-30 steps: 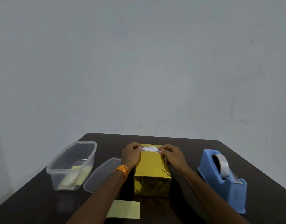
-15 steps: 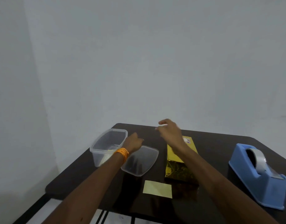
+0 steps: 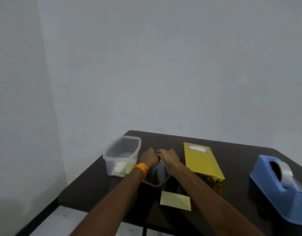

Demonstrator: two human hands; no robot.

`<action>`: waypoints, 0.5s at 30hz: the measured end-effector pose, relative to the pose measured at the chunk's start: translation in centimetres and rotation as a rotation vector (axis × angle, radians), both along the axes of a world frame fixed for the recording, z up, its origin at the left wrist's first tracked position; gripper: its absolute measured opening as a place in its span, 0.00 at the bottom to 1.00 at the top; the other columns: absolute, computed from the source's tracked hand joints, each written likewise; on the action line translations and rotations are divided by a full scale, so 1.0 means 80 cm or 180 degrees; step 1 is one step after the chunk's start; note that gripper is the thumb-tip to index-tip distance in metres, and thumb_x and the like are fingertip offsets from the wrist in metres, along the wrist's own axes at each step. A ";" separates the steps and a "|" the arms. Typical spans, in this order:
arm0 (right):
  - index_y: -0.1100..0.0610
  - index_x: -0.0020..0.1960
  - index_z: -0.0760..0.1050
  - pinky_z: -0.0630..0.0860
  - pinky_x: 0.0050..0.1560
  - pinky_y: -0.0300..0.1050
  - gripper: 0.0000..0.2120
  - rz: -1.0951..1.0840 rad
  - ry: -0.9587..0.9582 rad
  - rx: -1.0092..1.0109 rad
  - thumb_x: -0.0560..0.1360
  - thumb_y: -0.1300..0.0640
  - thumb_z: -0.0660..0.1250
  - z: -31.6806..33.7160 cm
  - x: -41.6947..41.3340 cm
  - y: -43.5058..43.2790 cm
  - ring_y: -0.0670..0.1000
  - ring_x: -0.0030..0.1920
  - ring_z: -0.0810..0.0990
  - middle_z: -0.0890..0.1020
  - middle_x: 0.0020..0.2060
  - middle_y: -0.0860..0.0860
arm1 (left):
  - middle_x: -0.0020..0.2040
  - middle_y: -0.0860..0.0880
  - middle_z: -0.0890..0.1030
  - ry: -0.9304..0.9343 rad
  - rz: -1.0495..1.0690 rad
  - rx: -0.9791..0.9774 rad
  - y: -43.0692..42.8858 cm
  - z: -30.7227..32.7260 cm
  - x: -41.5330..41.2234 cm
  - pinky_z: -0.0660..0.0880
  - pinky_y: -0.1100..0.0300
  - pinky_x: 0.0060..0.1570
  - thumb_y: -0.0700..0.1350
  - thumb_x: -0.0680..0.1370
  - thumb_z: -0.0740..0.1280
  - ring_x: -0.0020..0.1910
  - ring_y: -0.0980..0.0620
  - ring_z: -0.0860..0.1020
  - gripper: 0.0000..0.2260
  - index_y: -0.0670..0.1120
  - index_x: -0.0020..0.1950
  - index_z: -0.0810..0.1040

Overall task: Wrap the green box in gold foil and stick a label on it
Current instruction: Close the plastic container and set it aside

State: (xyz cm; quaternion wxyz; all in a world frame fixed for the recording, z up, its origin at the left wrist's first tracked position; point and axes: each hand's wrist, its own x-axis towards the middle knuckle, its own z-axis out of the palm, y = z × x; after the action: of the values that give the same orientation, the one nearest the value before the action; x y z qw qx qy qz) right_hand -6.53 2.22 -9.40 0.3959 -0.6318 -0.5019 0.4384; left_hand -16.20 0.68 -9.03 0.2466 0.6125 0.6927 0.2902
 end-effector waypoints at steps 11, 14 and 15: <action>0.54 0.65 0.71 0.80 0.56 0.55 0.18 -0.0816 0.1296 0.1193 0.77 0.50 0.64 0.105 0.014 -0.009 0.55 0.54 0.79 0.79 0.55 0.53 | 0.46 0.42 0.79 -0.2717 0.0734 0.0730 -0.014 0.109 0.003 0.74 0.54 0.42 0.41 0.78 0.60 0.44 0.42 0.78 0.09 0.38 0.52 0.76; 0.57 0.56 0.78 0.80 0.49 0.50 0.11 -0.0935 0.1790 0.1355 0.79 0.53 0.62 0.128 0.009 -0.018 0.56 0.52 0.82 0.83 0.51 0.55 | 0.53 0.47 0.76 -0.3528 0.0581 0.0723 -0.018 0.138 -0.012 0.72 0.49 0.50 0.50 0.82 0.58 0.50 0.46 0.74 0.13 0.43 0.58 0.74; 0.57 0.54 0.80 0.80 0.49 0.49 0.10 -0.0973 0.1901 0.1362 0.79 0.54 0.62 0.131 0.004 -0.025 0.56 0.51 0.82 0.84 0.50 0.55 | 0.57 0.48 0.75 -0.3629 0.0546 0.0697 -0.021 0.143 -0.019 0.71 0.47 0.53 0.54 0.83 0.57 0.54 0.45 0.72 0.17 0.45 0.65 0.72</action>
State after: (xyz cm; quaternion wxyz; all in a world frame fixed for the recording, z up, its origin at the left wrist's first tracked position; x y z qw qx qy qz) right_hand -6.18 0.26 1.11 0.7078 -0.4472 -0.3449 0.4243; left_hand -17.73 -1.04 2.43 0.4912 0.3234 0.4637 0.6626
